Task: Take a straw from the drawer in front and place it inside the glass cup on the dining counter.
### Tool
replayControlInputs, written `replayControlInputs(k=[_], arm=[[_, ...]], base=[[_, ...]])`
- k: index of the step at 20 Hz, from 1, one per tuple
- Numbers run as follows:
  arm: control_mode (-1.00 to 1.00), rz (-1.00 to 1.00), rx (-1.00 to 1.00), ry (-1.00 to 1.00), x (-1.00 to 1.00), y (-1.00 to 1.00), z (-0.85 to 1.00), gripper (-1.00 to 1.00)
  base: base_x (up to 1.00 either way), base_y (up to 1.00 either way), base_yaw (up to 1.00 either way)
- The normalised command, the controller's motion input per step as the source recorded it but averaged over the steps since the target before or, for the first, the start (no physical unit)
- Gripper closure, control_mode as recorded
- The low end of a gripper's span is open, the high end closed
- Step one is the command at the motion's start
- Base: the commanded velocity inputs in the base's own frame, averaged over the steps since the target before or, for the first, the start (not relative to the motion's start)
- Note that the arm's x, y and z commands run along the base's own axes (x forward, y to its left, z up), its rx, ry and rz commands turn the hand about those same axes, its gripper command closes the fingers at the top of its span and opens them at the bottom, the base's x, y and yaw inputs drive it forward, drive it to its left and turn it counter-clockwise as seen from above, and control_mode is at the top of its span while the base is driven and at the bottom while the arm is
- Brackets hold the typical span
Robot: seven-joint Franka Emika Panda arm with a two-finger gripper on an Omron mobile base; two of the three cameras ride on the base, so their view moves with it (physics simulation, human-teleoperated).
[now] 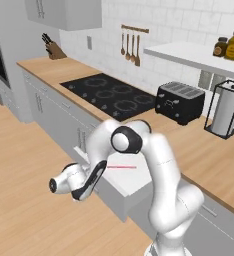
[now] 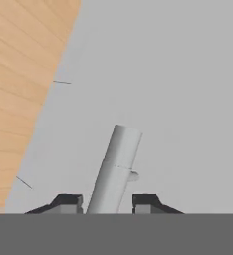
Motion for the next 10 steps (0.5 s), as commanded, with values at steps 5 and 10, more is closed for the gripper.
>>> replayControlInputs(k=[5,10], arm=[[-1.00,0.04,0.23,0.22,-0.54,0.36,0.80,-1.00],[-1.00,0.04,0.33,0.29,-0.42,0.15,1.00,-1.00]], base=[[0.00,0.00,0.00],[0.00,0.00,0.00]])
